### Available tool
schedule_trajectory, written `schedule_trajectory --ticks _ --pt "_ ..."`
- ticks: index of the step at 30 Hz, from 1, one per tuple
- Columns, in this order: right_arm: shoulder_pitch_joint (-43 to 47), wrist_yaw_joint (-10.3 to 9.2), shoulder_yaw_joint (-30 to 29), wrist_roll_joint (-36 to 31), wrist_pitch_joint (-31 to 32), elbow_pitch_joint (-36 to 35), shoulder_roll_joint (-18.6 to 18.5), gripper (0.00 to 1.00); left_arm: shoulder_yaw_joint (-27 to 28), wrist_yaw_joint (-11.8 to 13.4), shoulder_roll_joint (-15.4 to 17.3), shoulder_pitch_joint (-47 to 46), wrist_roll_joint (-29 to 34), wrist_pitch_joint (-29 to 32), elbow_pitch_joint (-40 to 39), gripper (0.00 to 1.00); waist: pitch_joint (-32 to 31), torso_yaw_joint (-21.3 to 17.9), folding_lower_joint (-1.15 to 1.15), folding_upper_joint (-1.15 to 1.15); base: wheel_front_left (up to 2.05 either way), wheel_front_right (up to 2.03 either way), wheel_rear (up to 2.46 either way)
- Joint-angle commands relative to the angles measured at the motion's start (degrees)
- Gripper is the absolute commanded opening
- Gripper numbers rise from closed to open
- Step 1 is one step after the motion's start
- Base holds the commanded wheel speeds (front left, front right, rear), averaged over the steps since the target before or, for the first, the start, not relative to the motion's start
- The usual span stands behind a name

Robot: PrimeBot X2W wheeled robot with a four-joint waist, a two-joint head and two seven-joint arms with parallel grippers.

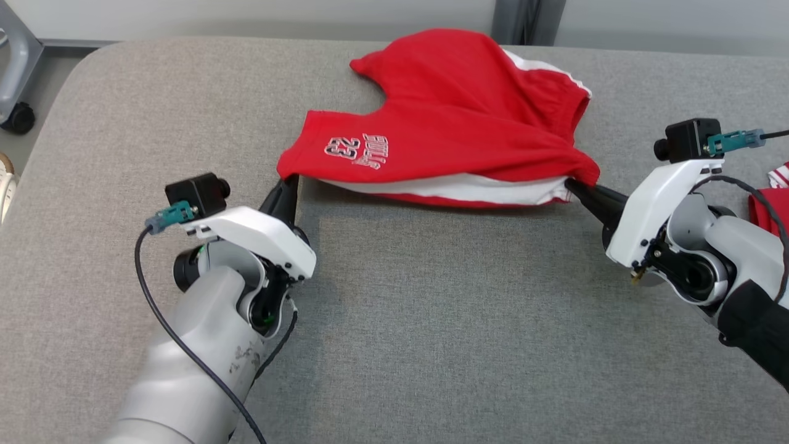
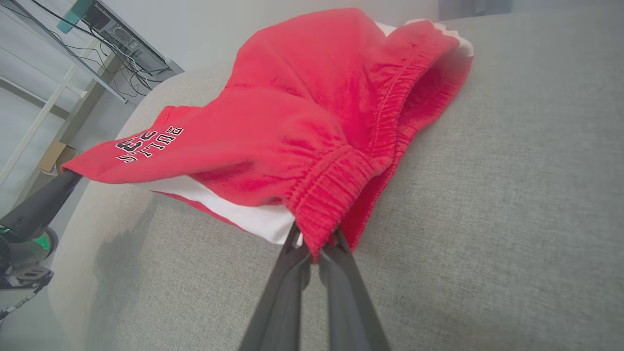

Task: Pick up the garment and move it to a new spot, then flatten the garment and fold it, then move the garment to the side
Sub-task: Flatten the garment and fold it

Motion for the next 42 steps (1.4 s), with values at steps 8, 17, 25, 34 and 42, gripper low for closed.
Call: schedule_trajectory --ticks 8,17,25,34,42 --pt "2.8 0.01 1.9 -0.2 2.9 -2.4 -3.4 0.00 -2.2 -0.1 0.3 4.3 -1.7 0.6 -0.7 0.00 -2.1 0.0 0.00 0.00 0.00 0.00 0.00" --pt "4.9 0.01 3.2 -2.6 1.9 -4.5 -5.5 0.00 -4.1 0.1 0.3 10.6 -5.0 0.1 -4.6 0.00 -5.1 -0.5 0.00 0.00 0.00 0.00 0.00" --pt "6.7 0.01 3.7 -3.6 2.7 -6.0 -6.6 0.00 -7.2 1.3 0.6 16.4 -4.4 0.3 -8.9 0.00 -7.4 -0.8 0.00 0.00 0.00 0.00 0.00" --pt "10.0 0.01 3.9 -6.9 4.4 -8.3 -8.2 0.00 -8.5 4.0 5.1 24.6 -4.4 1.5 -17.3 0.00 -9.7 -1.6 0.00 0.00 0.00 0.00 0.00" --pt "13.8 0.01 3.9 -9.4 5.5 -10.9 -9.9 0.00 -8.7 8.5 10.5 31.7 -4.8 3.0 -28.3 0.00 -11.6 -1.9 0.00 0.00 0.00 0.00 0.00"
